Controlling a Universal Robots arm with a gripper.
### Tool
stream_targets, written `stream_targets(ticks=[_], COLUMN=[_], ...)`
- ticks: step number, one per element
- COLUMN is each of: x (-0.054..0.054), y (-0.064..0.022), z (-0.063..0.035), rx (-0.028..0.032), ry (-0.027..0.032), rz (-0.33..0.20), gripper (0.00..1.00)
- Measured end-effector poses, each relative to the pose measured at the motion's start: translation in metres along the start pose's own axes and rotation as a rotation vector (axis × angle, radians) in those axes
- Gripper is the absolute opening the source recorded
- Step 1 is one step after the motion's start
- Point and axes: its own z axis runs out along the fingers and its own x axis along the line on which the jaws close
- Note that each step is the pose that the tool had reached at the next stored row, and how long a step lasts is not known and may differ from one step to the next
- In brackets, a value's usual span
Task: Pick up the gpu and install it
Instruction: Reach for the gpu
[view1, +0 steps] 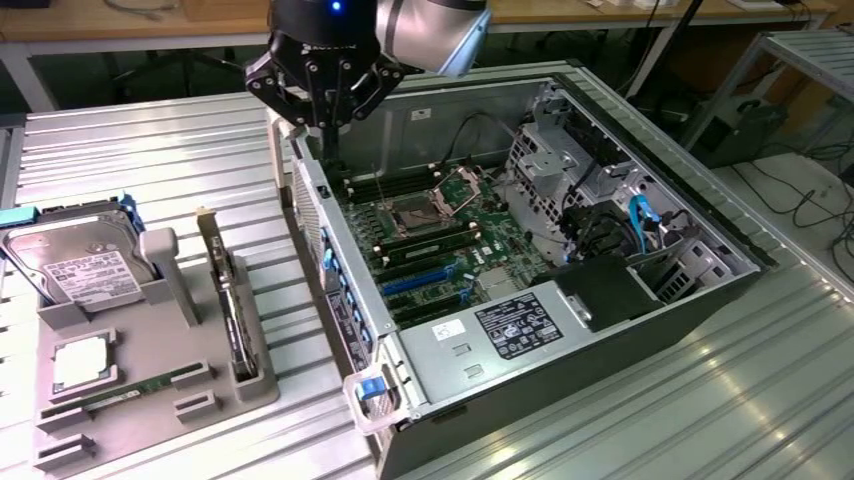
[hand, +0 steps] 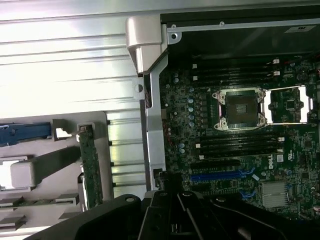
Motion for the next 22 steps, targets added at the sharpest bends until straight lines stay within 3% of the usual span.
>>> stream_targets(ticks=[22], x=[0.02], y=[-0.0016], z=[0.0003], rx=[0.0], ry=[0.0], rz=[0.0], gripper=[0.11])
